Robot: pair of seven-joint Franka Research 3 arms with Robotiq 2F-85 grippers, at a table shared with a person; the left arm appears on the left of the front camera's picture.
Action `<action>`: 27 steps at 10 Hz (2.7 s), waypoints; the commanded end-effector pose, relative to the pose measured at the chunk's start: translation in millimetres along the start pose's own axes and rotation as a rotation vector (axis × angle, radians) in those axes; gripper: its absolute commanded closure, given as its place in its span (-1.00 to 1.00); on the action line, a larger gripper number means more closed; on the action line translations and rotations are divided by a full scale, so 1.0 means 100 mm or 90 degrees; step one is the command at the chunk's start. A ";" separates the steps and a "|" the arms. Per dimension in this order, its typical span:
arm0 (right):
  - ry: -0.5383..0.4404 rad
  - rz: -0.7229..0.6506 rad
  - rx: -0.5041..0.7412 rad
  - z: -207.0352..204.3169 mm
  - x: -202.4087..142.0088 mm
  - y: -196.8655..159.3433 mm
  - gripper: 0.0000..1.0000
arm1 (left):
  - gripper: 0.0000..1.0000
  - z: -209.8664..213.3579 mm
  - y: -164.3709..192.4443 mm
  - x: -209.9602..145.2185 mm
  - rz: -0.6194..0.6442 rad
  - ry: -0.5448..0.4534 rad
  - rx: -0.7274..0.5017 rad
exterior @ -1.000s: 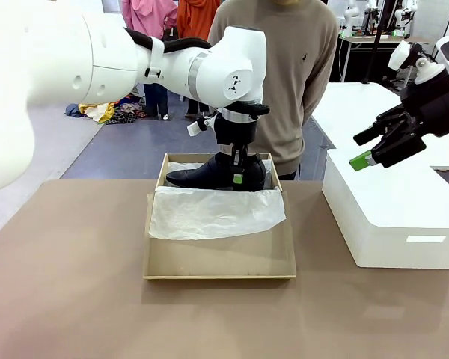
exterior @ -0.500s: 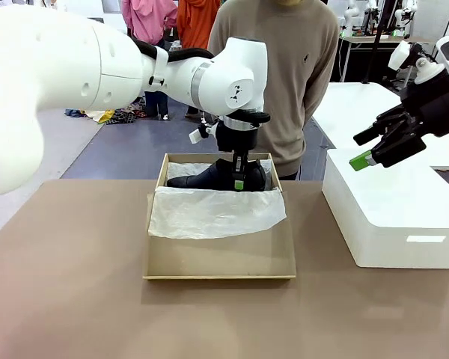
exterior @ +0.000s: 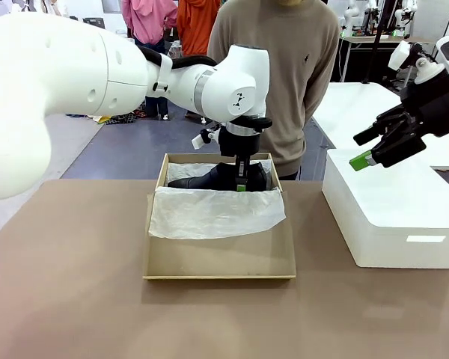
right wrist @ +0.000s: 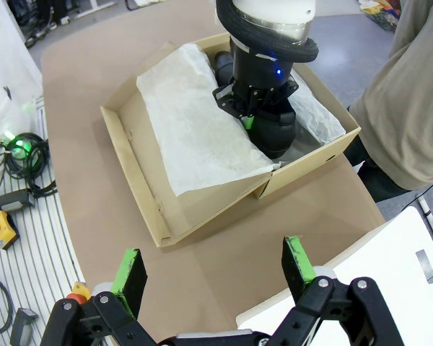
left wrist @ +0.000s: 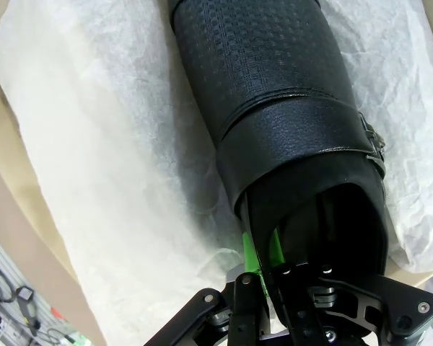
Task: Pack the shoes into the box.
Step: Place the other shoe of the Shoes into the Shoes Box, then close the Shoes Box.
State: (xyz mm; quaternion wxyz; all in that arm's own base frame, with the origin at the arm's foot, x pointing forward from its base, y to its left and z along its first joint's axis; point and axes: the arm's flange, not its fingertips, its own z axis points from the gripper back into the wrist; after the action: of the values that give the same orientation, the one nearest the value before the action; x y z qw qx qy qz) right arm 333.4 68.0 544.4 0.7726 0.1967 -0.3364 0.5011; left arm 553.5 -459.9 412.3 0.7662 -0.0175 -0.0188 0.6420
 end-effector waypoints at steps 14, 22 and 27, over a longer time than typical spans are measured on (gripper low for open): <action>-0.018 0.002 0.009 -0.01 0.01 -0.02 -1.00 | -1.00 0.86 -0.05 0.27 0.035 0.002 -0.046; -0.018 0.002 0.009 -0.01 0.01 -0.02 -1.00 | -1.00 0.86 -0.05 0.27 0.035 0.002 -0.046; -0.018 0.002 0.009 -0.01 0.01 -0.02 -1.00 | -1.00 1.02 0.05 0.43 -0.133 -0.011 -0.079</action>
State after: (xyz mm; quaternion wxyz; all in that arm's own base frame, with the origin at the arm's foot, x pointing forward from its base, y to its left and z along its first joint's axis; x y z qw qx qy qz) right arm 333.4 68.0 544.3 0.7727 0.1967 -0.3364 0.5011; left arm 558.5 -433.3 504.2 0.7916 -0.0531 -0.0509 0.6066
